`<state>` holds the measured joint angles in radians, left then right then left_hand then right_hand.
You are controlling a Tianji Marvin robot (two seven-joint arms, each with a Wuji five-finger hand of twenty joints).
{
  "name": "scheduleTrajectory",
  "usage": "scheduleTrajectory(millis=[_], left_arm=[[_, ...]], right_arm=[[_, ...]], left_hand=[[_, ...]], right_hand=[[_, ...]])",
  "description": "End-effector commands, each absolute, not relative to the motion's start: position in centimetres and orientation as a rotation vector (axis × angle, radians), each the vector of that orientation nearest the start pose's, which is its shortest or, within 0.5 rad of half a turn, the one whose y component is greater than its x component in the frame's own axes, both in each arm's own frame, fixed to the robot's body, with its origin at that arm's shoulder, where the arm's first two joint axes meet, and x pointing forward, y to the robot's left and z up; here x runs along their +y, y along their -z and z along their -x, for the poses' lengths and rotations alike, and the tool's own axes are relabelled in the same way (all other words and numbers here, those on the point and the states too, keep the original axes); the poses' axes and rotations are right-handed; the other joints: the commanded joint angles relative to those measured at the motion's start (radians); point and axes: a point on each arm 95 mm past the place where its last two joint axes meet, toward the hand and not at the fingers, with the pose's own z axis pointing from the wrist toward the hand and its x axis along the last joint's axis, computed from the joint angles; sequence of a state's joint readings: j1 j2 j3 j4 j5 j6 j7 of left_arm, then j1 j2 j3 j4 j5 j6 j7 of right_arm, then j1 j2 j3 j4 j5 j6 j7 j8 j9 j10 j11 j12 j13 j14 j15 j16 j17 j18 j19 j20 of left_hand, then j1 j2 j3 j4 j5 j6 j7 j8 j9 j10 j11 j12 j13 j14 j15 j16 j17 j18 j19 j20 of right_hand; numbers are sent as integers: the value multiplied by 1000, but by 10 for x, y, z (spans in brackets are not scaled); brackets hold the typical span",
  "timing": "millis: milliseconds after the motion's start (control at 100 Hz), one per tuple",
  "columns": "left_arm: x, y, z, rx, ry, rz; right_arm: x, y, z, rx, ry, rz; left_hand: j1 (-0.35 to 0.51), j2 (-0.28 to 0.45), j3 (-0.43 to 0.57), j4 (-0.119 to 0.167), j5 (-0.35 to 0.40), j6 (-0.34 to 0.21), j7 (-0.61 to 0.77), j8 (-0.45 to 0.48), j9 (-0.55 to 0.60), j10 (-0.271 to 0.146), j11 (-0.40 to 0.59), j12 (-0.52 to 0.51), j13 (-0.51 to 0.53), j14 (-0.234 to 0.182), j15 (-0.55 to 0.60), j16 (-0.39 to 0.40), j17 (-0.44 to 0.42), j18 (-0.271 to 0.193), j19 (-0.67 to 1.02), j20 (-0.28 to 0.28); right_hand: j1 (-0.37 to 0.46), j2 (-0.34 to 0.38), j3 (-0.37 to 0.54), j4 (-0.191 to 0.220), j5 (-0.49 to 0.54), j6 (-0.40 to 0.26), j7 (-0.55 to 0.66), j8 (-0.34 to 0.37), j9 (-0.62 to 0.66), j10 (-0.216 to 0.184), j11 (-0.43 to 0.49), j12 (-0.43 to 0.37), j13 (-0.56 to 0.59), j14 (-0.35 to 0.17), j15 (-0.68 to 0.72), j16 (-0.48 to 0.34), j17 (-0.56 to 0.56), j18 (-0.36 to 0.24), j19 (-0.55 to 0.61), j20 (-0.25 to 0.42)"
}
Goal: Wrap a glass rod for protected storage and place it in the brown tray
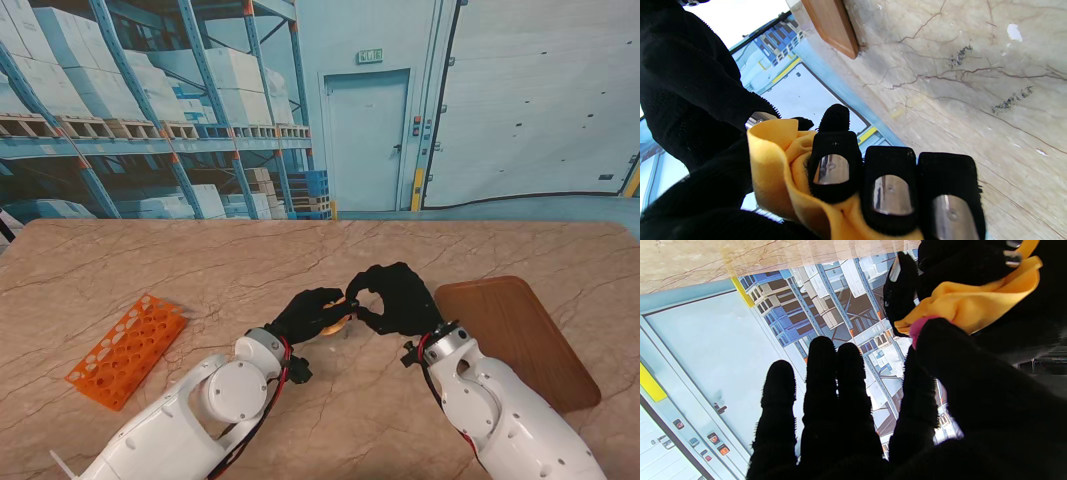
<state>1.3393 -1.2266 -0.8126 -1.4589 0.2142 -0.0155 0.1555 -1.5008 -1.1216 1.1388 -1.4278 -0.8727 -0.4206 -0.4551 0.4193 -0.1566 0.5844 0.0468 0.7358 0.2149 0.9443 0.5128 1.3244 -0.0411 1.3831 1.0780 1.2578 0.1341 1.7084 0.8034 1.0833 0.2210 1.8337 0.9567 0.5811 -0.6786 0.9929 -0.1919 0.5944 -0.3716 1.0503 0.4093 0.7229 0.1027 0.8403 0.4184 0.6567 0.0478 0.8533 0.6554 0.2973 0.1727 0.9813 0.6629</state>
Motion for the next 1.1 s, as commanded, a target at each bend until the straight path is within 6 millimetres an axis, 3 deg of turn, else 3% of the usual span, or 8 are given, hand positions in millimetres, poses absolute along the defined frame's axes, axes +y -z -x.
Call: scheduleTrajectory(millis=[0,170,210,330,430,610,900,1090], left_arm=[[-150,336,-401,1244,2114,1875],[-150,337,-401,1246,2121,1880],[-150,337,-401,1245,2125,1880],[-150,337,-402,1243,2141,1882],[-150,337,-402,1250,2146,1883],[-149,337,-402,1256,2151,1889],[-150,337,-402,1270,2161,1891],[-150,337,-402,1274,2165,1886]], right_arm=[[26,324,-395,1276,-2093,-978],[24,323,-395,1284,-2078,-969],[23,323,-394,1286,-2073,-967],[20,322,-394,1293,-2047,-967],[18,321,-393,1291,-2039,-974],[17,319,-393,1269,-2042,-974],[15,319,-393,1227,-2039,-988],[18,321,-395,1200,-2049,-1030]], left_hand=[[21,14,136,51,-33,2,-18,-29,13,5,33,19,11,29,110,9,26,-65,260,22],[-65,-98,408,170,-101,-18,-10,-84,-5,13,26,23,11,29,110,9,26,-65,260,17],[-92,-85,440,229,-127,-21,-30,-84,-12,14,23,25,11,29,110,9,26,-71,260,14],[-115,58,384,515,-198,-24,-117,-48,-37,21,8,24,11,26,108,9,27,-80,260,13],[-105,77,388,613,-219,-28,-140,-30,-49,25,0,21,11,19,105,11,28,-85,260,13],[-94,79,404,683,-235,-32,-149,-31,-60,25,-7,17,12,4,102,14,29,-93,260,14],[-74,65,422,715,-294,-36,-187,-46,-64,22,-10,16,12,-2,102,16,30,-99,260,17],[-62,43,441,737,-319,-36,-192,-49,-63,19,-10,13,12,-14,102,18,30,-109,260,17]], right_hand=[[-30,-30,16,-15,-32,-8,5,1,-32,-3,20,6,-11,-16,15,1,-1,-9,24,-2],[-33,-80,22,34,-38,53,-60,37,-44,-5,14,5,-15,-16,10,-2,-3,-9,22,-4],[-38,-86,34,58,-41,66,-78,52,-49,-5,12,4,-18,-16,7,-2,-5,-10,21,-5],[-48,-76,67,117,-62,88,-112,94,-64,-11,4,3,-24,-23,3,-3,-7,-13,18,-5],[-48,-68,79,140,-78,96,-125,118,-73,-12,2,3,-24,-25,2,-3,-7,-16,17,-5],[-50,-47,77,136,-110,74,-136,137,-90,-15,3,3,-22,-25,5,-1,-4,-20,17,-4],[-7,12,26,2,-85,-8,-24,58,-91,-4,23,5,-21,-20,19,0,-5,-24,29,-4],[42,135,-85,-18,-84,-26,39,14,-79,0,32,8,-16,-19,28,1,-4,-26,36,-5]])
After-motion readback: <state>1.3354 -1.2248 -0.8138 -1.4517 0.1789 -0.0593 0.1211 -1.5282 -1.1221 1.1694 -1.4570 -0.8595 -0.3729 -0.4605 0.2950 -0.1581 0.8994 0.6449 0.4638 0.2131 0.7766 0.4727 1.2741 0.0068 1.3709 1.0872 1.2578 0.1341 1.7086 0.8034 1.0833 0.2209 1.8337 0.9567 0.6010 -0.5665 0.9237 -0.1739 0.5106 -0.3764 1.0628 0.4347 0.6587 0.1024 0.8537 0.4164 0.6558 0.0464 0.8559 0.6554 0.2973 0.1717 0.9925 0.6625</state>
